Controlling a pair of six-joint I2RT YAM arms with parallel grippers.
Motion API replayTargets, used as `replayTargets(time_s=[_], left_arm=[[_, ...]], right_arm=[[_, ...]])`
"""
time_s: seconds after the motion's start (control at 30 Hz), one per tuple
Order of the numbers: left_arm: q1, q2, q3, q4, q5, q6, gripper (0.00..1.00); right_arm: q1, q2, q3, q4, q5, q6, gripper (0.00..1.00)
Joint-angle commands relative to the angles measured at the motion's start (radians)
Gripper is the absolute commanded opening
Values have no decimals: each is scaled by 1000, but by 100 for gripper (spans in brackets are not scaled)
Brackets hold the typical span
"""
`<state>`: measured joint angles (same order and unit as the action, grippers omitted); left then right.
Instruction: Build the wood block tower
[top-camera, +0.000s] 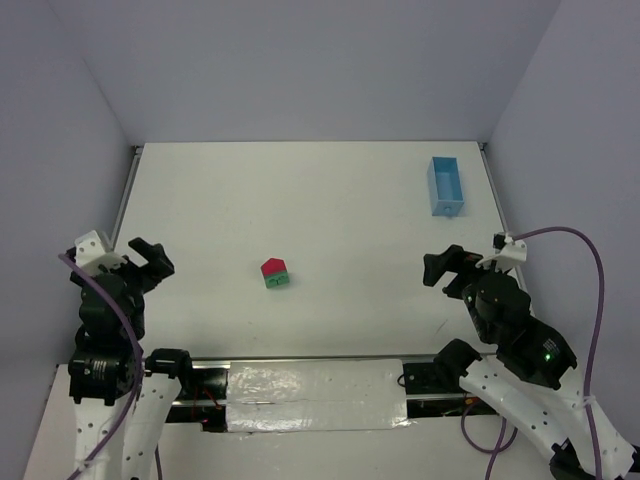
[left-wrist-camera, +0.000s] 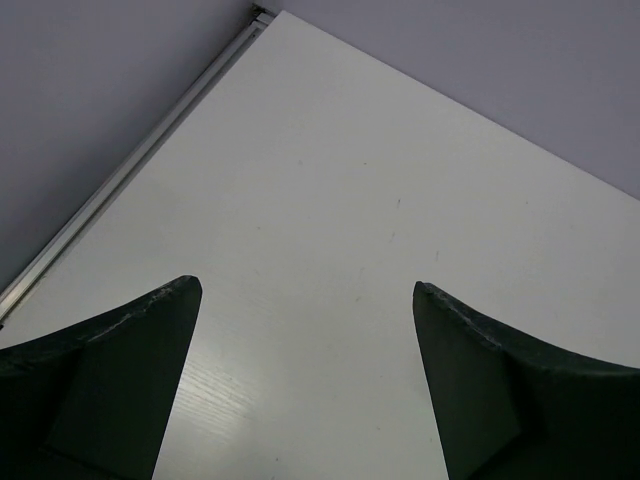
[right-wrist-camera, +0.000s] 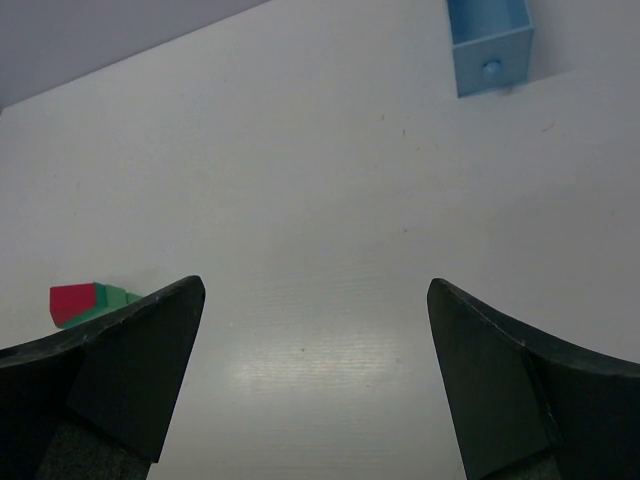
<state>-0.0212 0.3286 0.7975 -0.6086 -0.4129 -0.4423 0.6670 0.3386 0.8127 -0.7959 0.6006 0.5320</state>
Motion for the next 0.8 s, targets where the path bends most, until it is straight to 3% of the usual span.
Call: replayTargets(time_s=[0.0,0.13,0.77], left_arm=[[-23,-14,-14,52,22,21,100],[-68,27,-4,36,3,10,99],[-75,47,-11,49,29,13,100]], right_arm=[[-4,-18,2,-49,42,57,100],[-3,-58,-9,-39,31,53,100],[-4,-12,-44,-5,19,42,100]])
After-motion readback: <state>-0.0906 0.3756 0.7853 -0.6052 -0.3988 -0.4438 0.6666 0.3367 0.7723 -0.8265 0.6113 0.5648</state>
